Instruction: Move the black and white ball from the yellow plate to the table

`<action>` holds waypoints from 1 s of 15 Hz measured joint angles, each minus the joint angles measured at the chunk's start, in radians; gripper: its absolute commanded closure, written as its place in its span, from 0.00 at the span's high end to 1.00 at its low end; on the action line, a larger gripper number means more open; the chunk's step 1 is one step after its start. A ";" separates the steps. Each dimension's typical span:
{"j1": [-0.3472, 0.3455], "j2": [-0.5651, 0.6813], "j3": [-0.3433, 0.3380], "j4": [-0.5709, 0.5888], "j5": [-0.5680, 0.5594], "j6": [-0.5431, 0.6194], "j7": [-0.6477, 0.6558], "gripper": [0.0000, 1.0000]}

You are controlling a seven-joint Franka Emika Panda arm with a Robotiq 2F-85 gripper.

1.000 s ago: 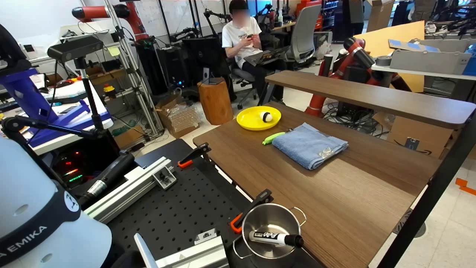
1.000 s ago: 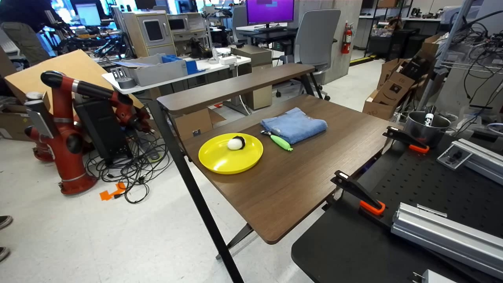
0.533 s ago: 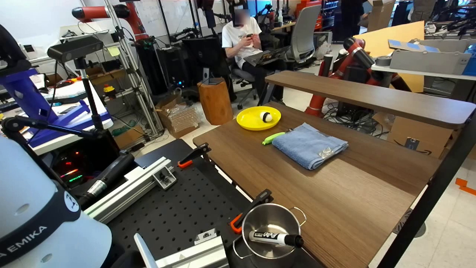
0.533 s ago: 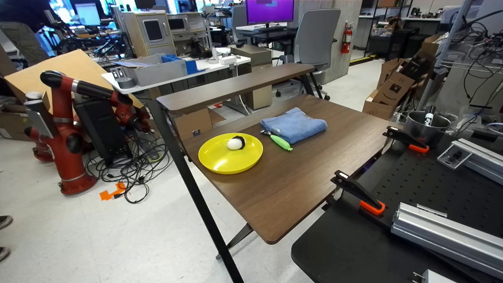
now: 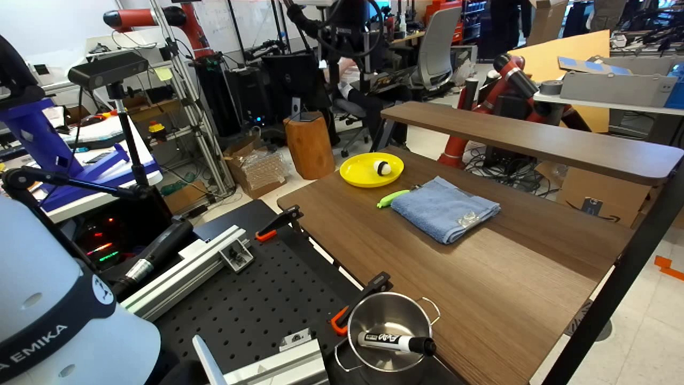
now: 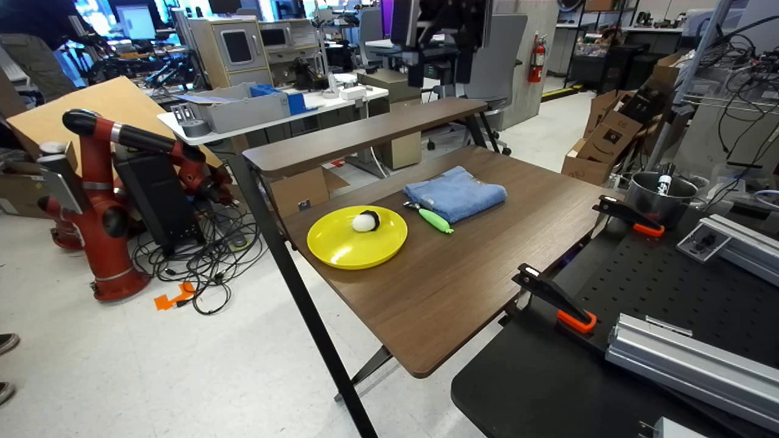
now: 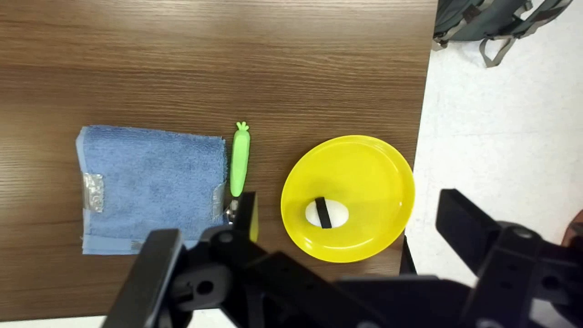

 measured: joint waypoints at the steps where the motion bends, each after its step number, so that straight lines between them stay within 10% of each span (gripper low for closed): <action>1: 0.000 0.040 0.000 0.023 0.010 0.008 0.011 1.00; 15: 0.010 0.171 0.001 0.102 -0.053 0.016 0.090 1.00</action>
